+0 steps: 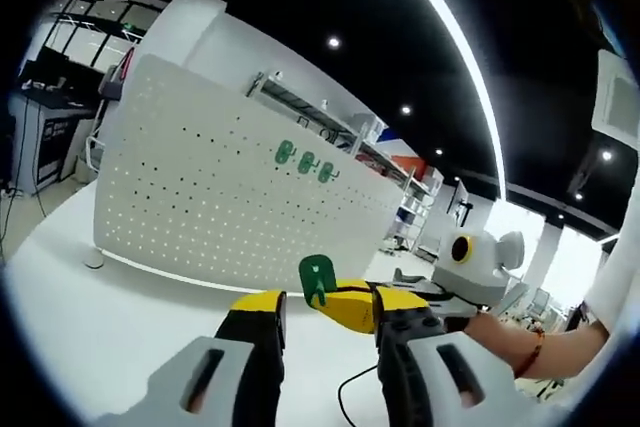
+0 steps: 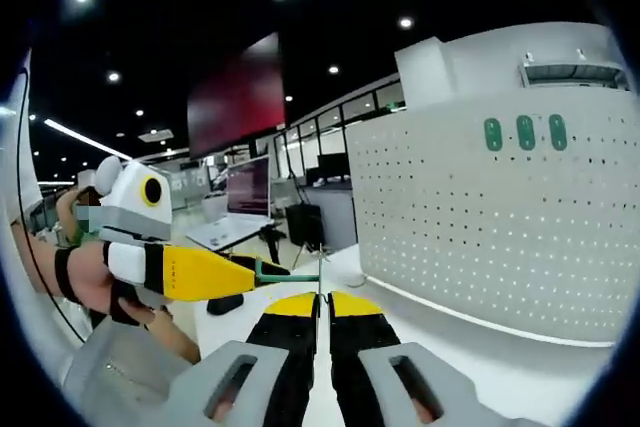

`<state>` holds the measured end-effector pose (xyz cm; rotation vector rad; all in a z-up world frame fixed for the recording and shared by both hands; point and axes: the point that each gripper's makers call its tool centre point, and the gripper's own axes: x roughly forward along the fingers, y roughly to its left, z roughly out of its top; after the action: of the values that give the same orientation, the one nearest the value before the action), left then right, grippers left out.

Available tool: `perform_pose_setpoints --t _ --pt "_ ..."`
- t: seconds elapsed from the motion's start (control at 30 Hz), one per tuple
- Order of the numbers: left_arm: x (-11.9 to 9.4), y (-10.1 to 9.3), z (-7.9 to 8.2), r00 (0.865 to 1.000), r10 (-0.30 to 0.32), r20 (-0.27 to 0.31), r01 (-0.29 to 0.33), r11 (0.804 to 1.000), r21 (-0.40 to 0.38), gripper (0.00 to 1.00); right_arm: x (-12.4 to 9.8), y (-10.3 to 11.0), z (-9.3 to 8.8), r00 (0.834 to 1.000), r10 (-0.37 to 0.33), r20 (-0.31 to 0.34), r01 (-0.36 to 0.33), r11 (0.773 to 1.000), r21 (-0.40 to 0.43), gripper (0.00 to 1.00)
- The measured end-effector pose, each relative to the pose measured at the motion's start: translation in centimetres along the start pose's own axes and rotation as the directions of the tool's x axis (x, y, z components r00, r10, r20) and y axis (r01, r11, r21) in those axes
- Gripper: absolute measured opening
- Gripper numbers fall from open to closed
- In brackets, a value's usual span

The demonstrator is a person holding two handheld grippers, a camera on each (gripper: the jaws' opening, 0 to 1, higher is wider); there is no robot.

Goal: Insert the hook assembly into the mounting plate slot until the hook locks in place.

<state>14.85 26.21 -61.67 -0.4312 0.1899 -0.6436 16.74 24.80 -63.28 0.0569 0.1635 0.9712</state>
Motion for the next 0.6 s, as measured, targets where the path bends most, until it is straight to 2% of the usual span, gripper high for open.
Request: perform_pose_setpoints --t 0.2,0.33,0.43,0.5,0.6 --pt "0.41 -0.70 0.01 1.000 -0.018 0.016 0.018 1.000 -0.018 0.24 -0.34 0.25 0.24 0.999 0.004 0.032 -0.005 0.999 0.039 0.02" --pt "0.63 -0.57 -0.12 1.000 0.001 0.019 0.000 1.000 -0.026 0.21 -0.41 0.53 0.22 0.999 0.014 0.037 -0.016 0.999 0.039 0.02" --pt "0.66 -0.54 0.12 0.999 0.007 0.033 -0.006 0.999 -0.043 0.15 -0.47 0.56 0.36 0.999 0.016 0.049 -0.018 0.999 0.040 0.02" --pt "0.80 -0.54 0.00 1.000 0.006 0.022 -0.005 0.999 -0.045 0.09 -0.51 0.66 0.40 0.998 0.018 0.052 -0.020 0.999 0.040 0.02" --pt "0.96 -0.36 -0.08 1.000 0.017 0.019 -0.016 0.999 -0.035 0.06 -0.57 0.68 0.56 0.998 0.020 0.064 -0.023 0.999 0.040 0.02"
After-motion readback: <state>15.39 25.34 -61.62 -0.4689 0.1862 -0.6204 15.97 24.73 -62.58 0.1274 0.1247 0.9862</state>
